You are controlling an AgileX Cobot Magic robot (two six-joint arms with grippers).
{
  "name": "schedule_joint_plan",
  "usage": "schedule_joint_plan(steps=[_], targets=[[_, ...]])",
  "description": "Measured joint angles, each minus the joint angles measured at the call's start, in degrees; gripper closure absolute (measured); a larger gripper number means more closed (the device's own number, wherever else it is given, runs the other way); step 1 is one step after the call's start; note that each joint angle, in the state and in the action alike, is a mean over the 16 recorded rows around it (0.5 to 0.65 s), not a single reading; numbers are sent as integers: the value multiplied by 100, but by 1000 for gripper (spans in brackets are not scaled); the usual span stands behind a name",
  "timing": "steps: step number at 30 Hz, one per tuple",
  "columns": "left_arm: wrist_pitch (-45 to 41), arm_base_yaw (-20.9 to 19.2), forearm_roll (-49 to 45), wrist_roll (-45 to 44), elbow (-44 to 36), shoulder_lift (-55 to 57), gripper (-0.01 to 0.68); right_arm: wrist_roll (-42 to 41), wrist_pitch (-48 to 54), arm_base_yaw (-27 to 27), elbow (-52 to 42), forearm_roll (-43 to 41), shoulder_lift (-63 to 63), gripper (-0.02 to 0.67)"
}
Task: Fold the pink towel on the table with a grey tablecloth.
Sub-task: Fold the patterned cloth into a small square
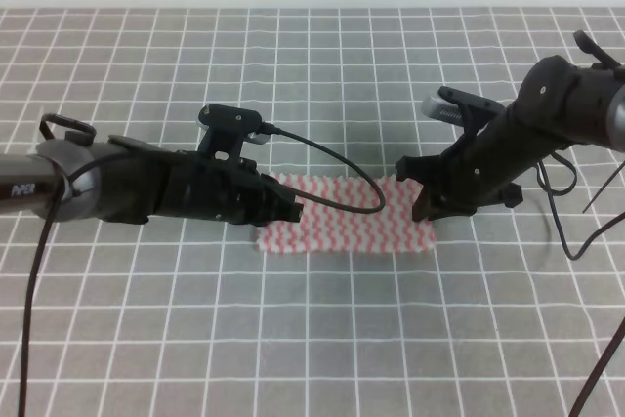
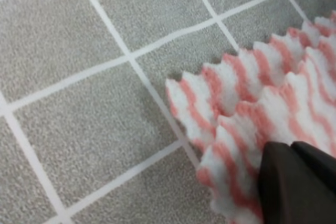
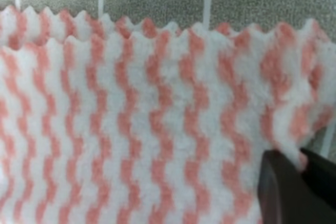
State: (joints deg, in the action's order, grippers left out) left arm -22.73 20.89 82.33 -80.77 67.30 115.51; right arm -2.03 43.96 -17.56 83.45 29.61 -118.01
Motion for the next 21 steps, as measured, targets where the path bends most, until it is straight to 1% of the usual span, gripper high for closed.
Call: schedule_joint_plan(steps=[5,12,21], targets=[[-22,0,-4,1,0,1,674,5,4,-3,-4,-27,146,662],[-112,0,-10,0,0,2,674,-43,-69,-74,-7,81,358,663],[-241,-1,-26,0,-5,-17,674,-207,-332,-310,-5,407,423,663]])
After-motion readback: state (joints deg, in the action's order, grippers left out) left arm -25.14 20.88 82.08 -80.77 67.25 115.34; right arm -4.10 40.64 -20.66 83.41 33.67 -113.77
